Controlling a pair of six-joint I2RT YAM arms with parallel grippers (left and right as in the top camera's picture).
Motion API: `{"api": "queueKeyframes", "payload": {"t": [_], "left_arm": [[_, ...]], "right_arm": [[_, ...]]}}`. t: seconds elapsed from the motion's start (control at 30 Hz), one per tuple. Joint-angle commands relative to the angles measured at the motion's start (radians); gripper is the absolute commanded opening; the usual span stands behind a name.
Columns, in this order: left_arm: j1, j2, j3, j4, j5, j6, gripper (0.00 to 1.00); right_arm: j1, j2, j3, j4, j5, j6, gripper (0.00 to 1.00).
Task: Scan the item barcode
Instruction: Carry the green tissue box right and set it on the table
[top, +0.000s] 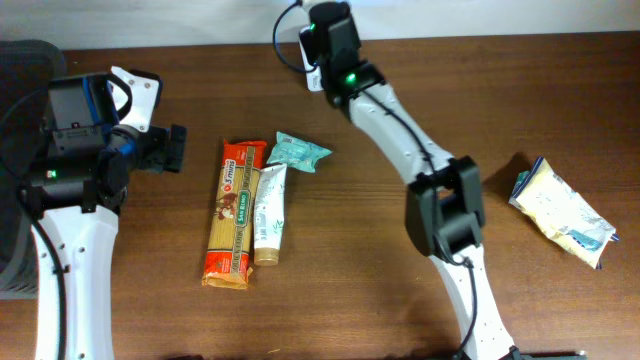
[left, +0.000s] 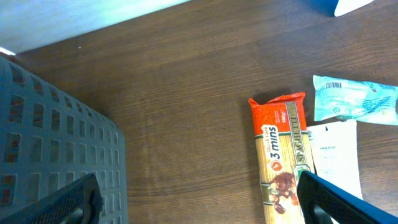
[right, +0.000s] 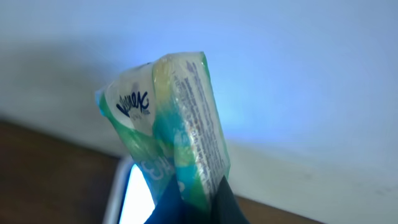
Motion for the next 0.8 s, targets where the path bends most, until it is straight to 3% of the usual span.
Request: {"api": "queueKeyframes", "payload": {"t": [0.0,0.4,0.57,0.7,0.77], "left_arm": [[0.003,-0.001,0.006,0.002,0.011,0.015,0.99],[0.003,-0.001,0.006,0.002,0.011,0.015,0.99],[0.003,-0.001,0.006,0.002,0.011,0.015,0.99],[0.003,-0.001,0.006,0.002,0.011,0.015,0.99],[0.003,-0.001,0.006,0.002,0.011,0.015,0.99]], "right_arm": [[0.015,0.076,0.012,0.088,0.163,-0.309,0.04],[0.015,0.098,0.01,0.029,0.242,-0.345,0.04],[0.031,0.013,0.01,-0.068,0.204,-0.352,0.04],[0.026,-0.238,0.01,-0.47,-0.074,0.056,0.04],[-0.009,-0.425,0.01,-0.785,-0.267,0.213,0.04]]}}
